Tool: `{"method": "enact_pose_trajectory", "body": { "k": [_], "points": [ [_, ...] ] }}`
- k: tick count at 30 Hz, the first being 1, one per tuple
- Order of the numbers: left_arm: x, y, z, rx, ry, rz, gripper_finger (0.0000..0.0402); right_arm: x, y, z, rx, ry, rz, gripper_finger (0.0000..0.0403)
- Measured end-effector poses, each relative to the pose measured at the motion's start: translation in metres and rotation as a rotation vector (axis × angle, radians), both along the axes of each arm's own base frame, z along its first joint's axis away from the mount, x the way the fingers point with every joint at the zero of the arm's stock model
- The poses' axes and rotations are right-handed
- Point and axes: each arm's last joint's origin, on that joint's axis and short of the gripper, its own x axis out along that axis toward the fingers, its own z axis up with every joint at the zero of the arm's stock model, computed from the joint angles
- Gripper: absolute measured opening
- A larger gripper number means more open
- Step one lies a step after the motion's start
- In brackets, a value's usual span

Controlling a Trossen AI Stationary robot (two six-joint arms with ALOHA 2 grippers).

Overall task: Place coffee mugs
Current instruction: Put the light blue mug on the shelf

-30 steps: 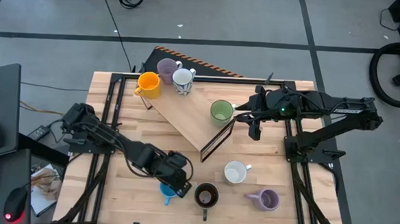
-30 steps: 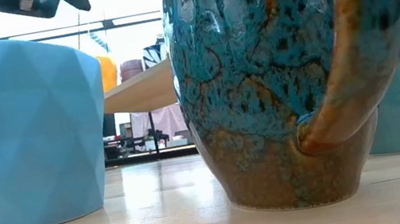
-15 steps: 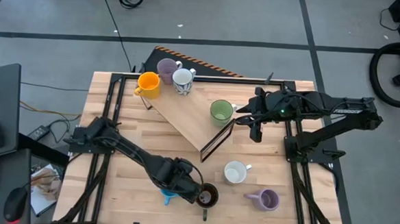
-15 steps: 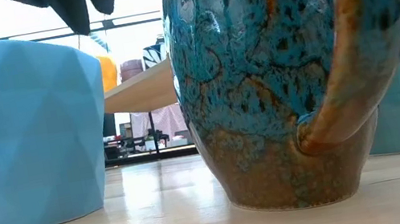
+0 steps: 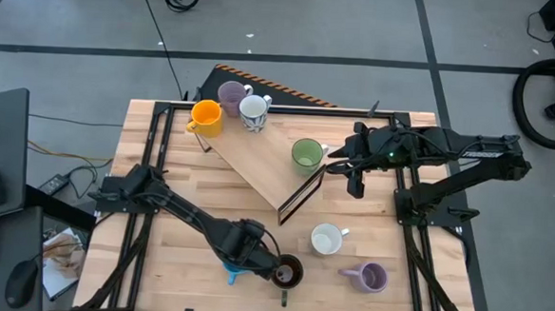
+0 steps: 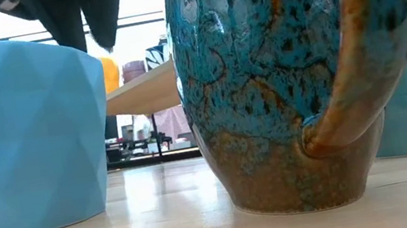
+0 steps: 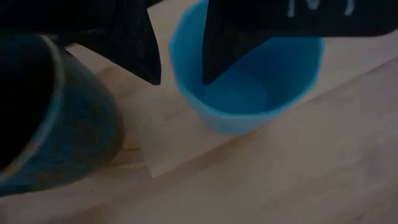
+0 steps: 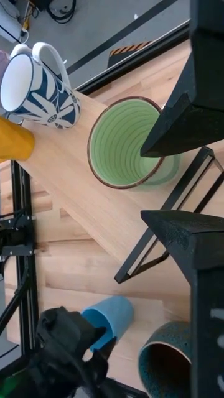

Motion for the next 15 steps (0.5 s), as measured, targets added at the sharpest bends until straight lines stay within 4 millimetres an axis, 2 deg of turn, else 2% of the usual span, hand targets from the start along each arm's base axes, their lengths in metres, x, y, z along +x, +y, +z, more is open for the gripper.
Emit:
{"method": "enact_pose_trajectory", "body": {
  "k": [5, 10, 15],
  "points": [
    [0.006, -0.004, -0.017, -0.016, 0.042, -0.007, 0.0123, 0.000, 0.000, 0.000, 0.000, 0.002, 0.001, 0.0154],
    [0.008, -0.005, -0.022, -0.006, 0.048, -0.010, 0.0120, -0.001, 0.000, -0.001, 0.000, 0.013, 0.001, 0.0154],
    [0.011, -0.007, -0.033, 0.017, 0.062, -0.046, 0.0090, -0.001, 0.000, -0.001, -0.003, 0.017, 0.004, 0.0154]
  ]
}}
